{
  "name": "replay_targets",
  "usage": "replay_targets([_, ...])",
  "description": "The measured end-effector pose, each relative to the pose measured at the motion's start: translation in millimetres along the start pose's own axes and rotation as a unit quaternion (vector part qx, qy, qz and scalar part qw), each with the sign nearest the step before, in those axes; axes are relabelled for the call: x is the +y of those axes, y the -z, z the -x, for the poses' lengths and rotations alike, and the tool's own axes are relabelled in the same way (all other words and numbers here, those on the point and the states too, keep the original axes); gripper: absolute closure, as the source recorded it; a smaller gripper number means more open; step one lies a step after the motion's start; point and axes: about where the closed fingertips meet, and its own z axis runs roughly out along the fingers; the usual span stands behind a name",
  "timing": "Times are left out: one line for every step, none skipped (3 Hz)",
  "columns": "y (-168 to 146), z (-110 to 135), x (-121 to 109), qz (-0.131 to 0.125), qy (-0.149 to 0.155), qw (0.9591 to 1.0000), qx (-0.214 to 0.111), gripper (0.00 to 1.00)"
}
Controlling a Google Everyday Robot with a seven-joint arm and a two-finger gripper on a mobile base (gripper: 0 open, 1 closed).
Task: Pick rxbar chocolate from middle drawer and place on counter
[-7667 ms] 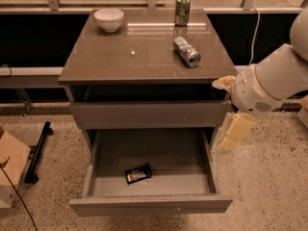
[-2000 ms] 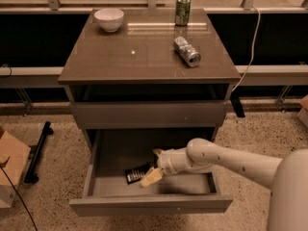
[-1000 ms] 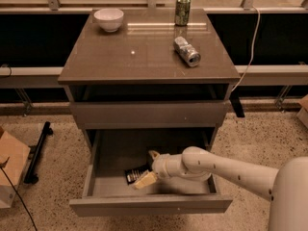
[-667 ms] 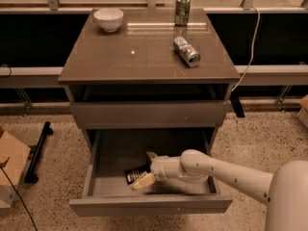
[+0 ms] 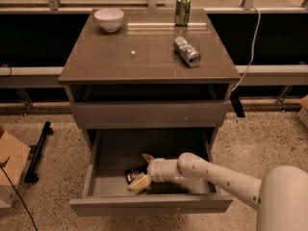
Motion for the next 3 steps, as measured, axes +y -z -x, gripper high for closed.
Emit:
replay_targets([-9.2, -3.5, -0.5, 0.009, -0.001, 0.9999, -0.007, 0.0])
replay_targets([-14.2, -7.3, 0.3, 0.013, -0.004, 0.9999, -0.008, 0.18])
replay_targets([-14.8, -10.6, 1.4, 0.013, -0.007, 0.9999, -0.005, 0.41])
